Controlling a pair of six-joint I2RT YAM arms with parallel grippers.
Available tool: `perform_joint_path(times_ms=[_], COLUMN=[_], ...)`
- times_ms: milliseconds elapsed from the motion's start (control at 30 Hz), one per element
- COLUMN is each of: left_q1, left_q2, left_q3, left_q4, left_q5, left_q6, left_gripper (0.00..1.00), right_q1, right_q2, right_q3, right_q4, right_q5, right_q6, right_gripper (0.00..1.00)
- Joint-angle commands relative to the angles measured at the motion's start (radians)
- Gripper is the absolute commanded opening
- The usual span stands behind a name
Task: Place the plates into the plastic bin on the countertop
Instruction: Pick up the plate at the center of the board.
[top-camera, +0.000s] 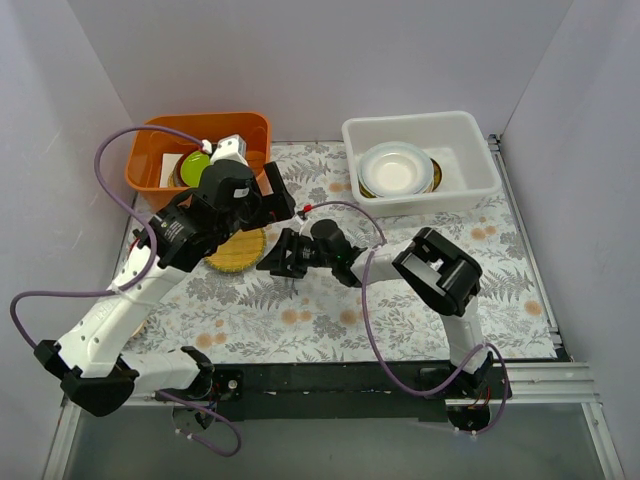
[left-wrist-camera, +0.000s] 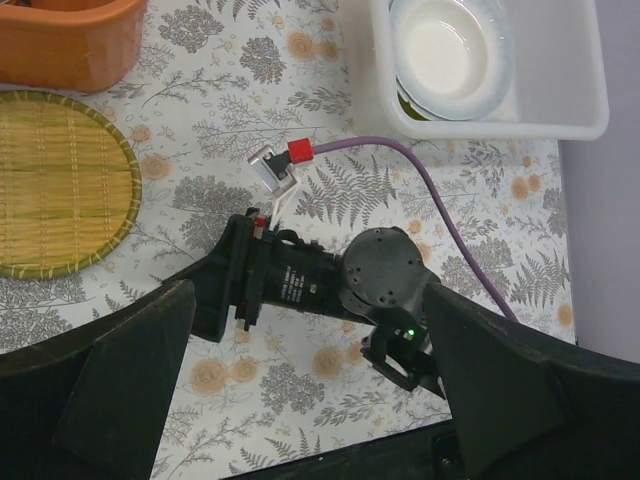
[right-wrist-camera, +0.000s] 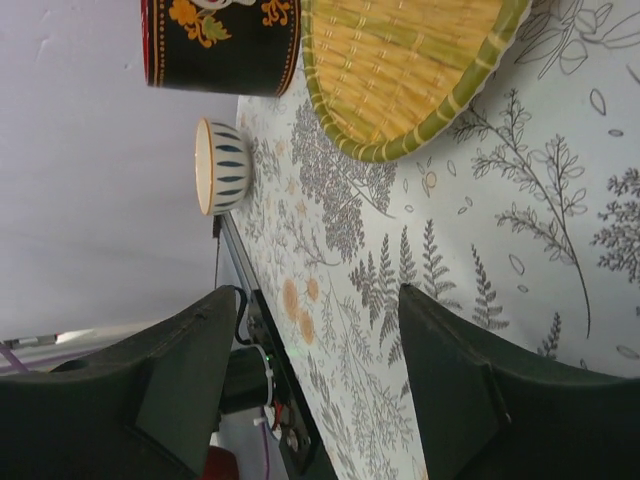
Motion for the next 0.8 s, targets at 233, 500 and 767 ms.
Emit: perform_joint_path(times_ms=[233,500,767], left_q1=[-0.003,-0.003,-0.003], left_q2=[-0.117,-0.134,-0.143], left_q3=[-0.055,-0.076,-0.073], left_q4=[-0.007,0.008,0.013], left_q5=[0.016,0.039,0.062], left_q6=[-0.041,-0.052,-0.063], left_gripper=[0.98,0.98,0.98], right_q1=[-0.009,-0.029,-0.035], right_q2=[0.147,0.214,0.295], right_q3=[0.122,0.165,0.298], right_q4=[0.04,0.066,-0.034], right_q5=[0.043,0.086,0.119], right_q6=[0.111,0.18,0.195], right_gripper=[0.65,0.59,0.52])
